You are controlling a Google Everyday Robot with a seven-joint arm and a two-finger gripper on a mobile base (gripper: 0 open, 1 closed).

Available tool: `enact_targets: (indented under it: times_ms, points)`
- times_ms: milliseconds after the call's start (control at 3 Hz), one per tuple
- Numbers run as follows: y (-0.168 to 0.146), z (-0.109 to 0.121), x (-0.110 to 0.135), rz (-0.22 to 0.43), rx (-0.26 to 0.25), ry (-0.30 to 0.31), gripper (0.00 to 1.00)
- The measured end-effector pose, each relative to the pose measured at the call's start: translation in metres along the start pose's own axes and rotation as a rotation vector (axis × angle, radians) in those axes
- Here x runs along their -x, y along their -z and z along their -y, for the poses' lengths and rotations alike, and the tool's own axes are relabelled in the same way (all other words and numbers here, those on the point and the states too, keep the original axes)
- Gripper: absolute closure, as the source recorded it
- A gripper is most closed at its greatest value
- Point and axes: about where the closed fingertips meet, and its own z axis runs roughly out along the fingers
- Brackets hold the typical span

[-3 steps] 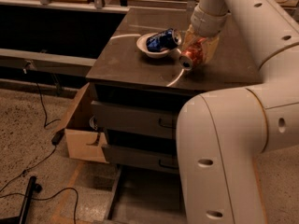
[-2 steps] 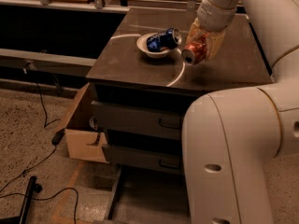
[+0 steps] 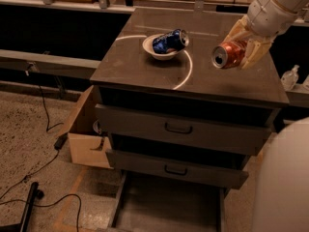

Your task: Place coke can into bottom drawer

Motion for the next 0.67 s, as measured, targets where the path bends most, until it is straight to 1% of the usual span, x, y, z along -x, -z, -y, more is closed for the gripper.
enact_targets:
  times_ms: [333,667]
  points:
    - [-0.004,-0.042,0.001,0.027,0.012,-0.109,1.0]
    - [-0.027,-0.058,0.001,0.045,0.064,-0.13,1.0]
